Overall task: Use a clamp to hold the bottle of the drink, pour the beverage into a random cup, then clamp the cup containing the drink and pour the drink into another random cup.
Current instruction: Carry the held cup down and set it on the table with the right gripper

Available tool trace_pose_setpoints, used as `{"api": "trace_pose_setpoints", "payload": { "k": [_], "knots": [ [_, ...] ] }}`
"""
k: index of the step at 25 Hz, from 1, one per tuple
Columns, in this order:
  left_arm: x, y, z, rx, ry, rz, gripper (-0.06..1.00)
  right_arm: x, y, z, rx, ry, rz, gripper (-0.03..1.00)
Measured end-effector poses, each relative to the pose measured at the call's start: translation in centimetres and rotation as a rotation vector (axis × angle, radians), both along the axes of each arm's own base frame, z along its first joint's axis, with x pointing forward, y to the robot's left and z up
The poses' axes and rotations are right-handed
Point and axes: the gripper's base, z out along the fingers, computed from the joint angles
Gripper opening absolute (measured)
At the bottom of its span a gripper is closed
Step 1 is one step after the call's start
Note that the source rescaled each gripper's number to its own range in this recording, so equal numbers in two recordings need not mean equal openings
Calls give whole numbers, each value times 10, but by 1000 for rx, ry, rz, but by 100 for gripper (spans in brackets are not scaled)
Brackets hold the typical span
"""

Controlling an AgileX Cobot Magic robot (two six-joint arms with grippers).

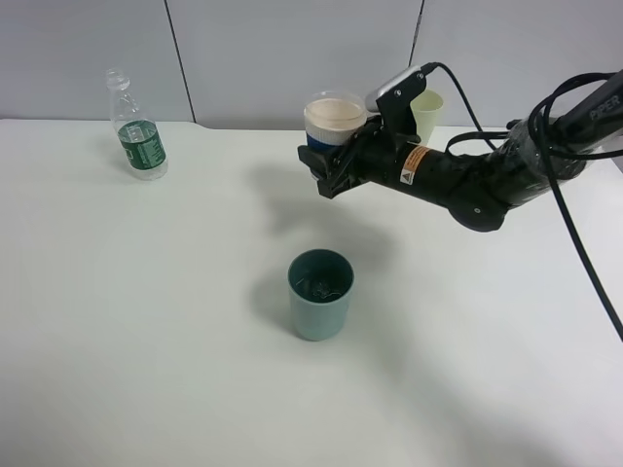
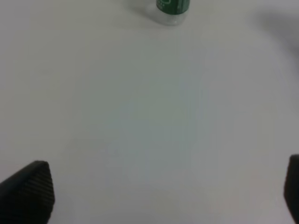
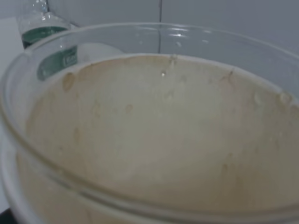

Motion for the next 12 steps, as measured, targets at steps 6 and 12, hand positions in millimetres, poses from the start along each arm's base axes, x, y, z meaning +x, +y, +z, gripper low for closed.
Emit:
{"api": "trace_pose_setpoints", "payload": {
  "k": [6,12],
  "knots": [
    [0,0,0,0,0,0,100,-4,3,-22,-118,-73,76,0],
    [0,0,0,-4,0,-3,100,-3,-3,-38,-84,-86,77,0]
  ]
}}
